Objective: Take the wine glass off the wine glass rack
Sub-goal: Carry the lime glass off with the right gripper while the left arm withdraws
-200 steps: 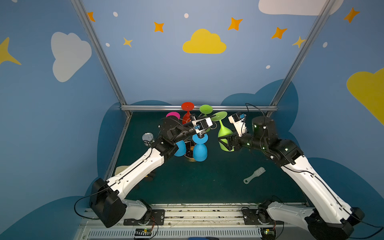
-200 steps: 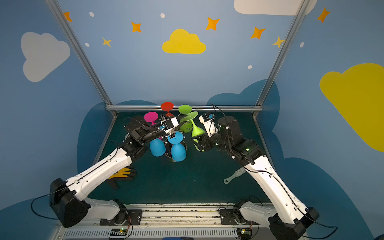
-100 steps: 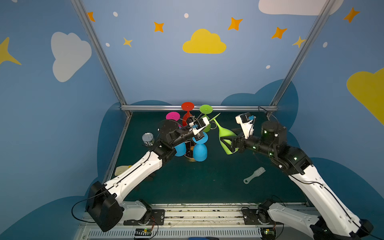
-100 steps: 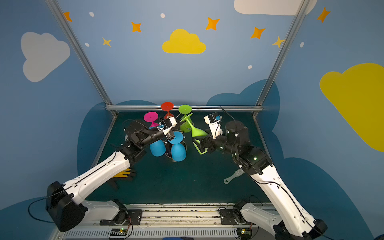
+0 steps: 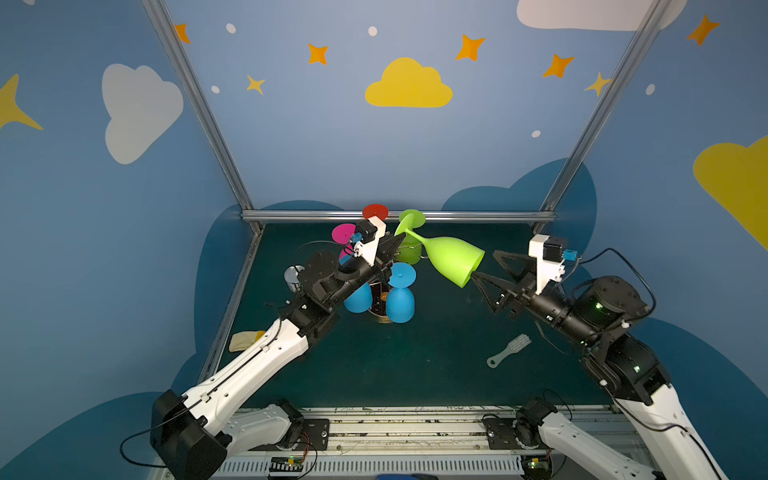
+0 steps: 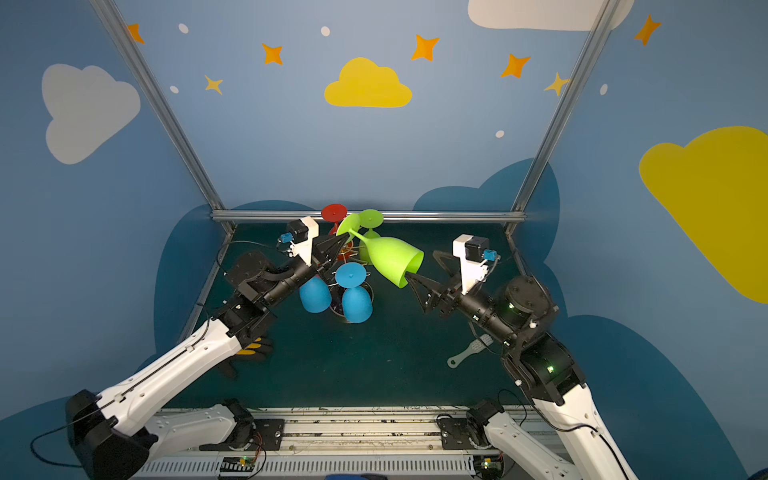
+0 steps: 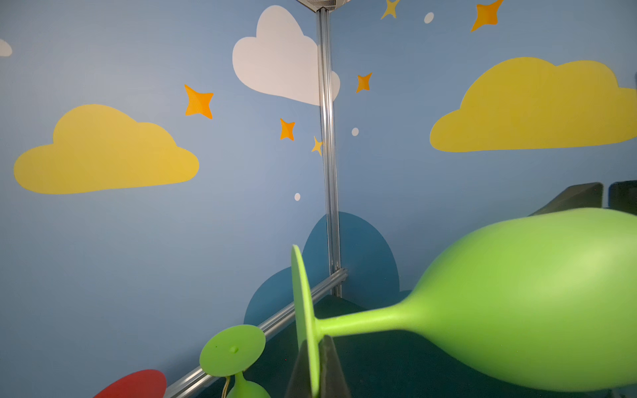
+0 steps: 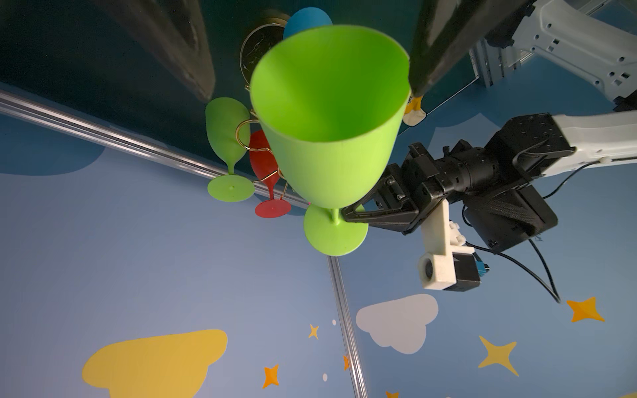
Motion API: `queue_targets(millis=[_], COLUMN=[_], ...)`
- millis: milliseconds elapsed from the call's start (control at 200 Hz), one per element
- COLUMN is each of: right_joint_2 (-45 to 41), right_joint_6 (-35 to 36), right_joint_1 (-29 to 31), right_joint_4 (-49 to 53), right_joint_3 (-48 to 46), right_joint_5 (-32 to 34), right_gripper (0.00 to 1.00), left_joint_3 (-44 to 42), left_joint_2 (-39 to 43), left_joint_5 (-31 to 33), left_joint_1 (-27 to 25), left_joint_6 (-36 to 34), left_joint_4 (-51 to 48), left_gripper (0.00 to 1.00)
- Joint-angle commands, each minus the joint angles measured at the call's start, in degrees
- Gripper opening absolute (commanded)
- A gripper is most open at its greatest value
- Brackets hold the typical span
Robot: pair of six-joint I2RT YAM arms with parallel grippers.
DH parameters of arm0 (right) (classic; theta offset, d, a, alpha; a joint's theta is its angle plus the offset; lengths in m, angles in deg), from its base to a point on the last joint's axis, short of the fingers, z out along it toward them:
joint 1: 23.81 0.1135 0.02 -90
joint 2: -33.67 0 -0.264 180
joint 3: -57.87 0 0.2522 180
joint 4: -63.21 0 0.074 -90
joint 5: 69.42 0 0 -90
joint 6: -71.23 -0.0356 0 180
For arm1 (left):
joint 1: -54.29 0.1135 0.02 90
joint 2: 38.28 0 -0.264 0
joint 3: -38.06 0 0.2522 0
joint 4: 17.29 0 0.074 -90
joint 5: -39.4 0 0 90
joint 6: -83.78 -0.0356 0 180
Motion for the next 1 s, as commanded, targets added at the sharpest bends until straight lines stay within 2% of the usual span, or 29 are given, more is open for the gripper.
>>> queue_targets(millis=[0,90,335,626,996], right_joint_2=[-3.02,-3.72,-1.35,4.8,8.58], right_joint_6=[-0.81,-0.51,-0.34,-1.81,-4.37], right_joint_1=[-0.29,-0.45,-0.61,-0.63,-0.59], right_joint_4=[-0.41,0.91,0.08,-4.18,-6.79], right_joint_3=[-2.14,-3.14,-3.12,-1.62,-0.86], right_joint_5=[2.56,4.16,3.31,-1.58,-6.09], right_gripper=[0.83,0.8,0.73,0.61,0.0], left_joint_3=[-0.54,-1.01,-1.35,-1.63,-1.91], left_joint_2=[1.32,1.93,2.68,2.04,1.79], left_joint_5=[0.21,-1.59,-4.36,-6.1,-6.08], left_joint_1=[0.46,0.74,1.12,1.22,1.76], left_joint_6=[4.04,4.97,7.63,7.96,7.49], left_joint_4=[1.06,1.17,1.06,0.05,-0.63], left_gripper=[0.03,0.03,0.03,0.03,0.03])
